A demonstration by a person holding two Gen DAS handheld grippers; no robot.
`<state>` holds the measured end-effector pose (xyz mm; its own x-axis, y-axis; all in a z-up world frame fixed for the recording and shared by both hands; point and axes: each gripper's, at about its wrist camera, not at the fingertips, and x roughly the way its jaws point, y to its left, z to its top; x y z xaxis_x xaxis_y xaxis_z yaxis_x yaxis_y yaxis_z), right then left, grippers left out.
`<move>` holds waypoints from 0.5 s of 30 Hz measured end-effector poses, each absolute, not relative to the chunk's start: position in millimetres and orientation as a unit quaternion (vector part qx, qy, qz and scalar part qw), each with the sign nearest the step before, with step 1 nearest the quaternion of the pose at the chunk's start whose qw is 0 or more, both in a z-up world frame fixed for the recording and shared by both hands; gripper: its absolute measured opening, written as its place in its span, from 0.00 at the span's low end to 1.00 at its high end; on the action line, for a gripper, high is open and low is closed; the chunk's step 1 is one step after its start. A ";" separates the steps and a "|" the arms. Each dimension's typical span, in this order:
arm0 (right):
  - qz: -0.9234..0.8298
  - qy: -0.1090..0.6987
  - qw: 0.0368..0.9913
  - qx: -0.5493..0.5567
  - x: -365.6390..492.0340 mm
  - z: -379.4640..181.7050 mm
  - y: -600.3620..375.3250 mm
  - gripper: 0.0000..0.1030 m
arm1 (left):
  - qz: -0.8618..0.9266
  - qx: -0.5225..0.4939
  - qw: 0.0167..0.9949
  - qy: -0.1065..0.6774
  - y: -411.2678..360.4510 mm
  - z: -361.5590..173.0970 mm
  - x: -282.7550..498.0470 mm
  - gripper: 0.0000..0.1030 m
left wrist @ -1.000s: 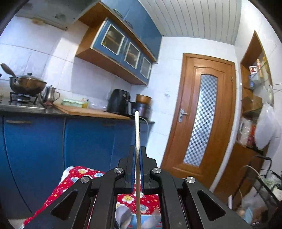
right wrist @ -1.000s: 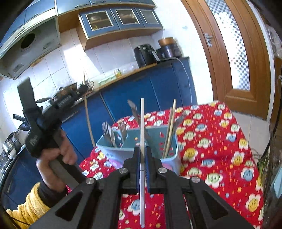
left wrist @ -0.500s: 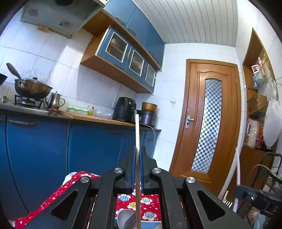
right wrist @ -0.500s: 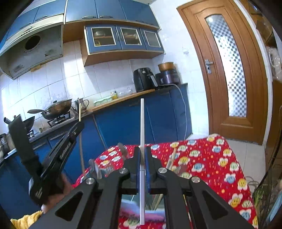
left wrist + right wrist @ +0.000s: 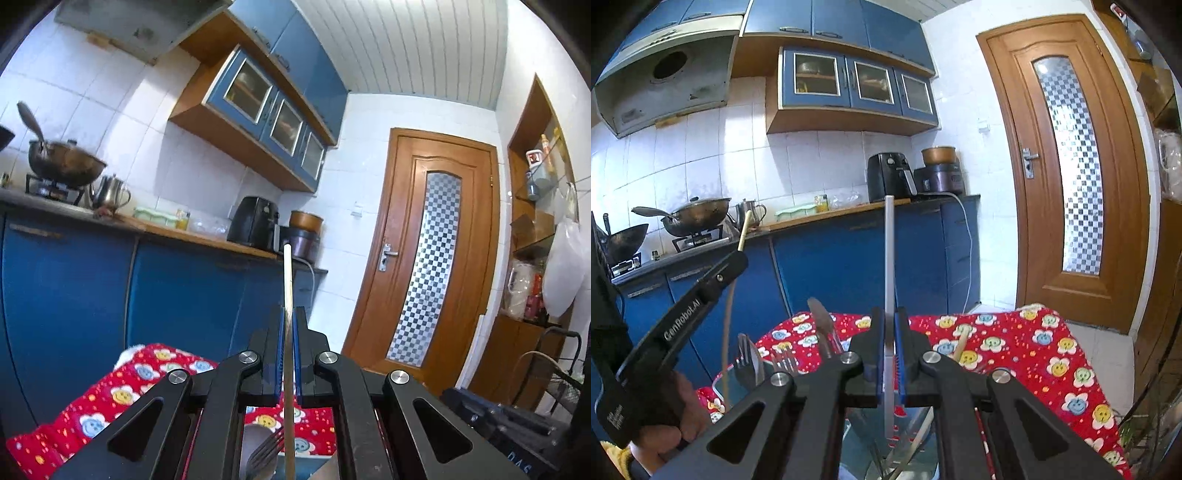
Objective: Organize utensils
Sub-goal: 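Carry both chopsticks over the blue box and lower them inside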
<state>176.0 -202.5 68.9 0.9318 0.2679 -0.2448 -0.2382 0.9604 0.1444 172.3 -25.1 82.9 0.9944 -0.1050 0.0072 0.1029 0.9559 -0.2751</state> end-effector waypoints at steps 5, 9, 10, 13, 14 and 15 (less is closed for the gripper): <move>0.133 0.136 0.980 0.052 175.4 66.9 -202.0 0.07 | -0.051 -0.150 0.987 0.016 -25.3 76.4 176.7 0.04; 0.138 0.135 0.980 0.055 173.8 67.8 -202.7 0.07 | -0.060 -0.165 0.984 0.002 -20.2 84.0 173.1 0.04; 0.139 0.135 0.979 0.056 173.2 67.9 -203.2 0.07 | -0.063 -0.169 0.984 0.001 -18.5 87.0 172.2 0.04; 0.143 0.135 0.979 0.060 171.5 67.8 -204.5 0.07 | -0.054 -0.173 0.984 -0.004 -17.7 93.3 170.7 0.04; 0.144 0.134 0.979 0.061 170.9 68.0 -204.8 0.07 | -0.048 -0.171 0.984 -0.007 -18.9 94.9 170.3 0.04; 0.145 0.132 0.979 0.063 169.8 68.7 -205.6 0.07 | -0.041 -0.170 0.985 -0.010 -19.9 96.0 169.9 0.04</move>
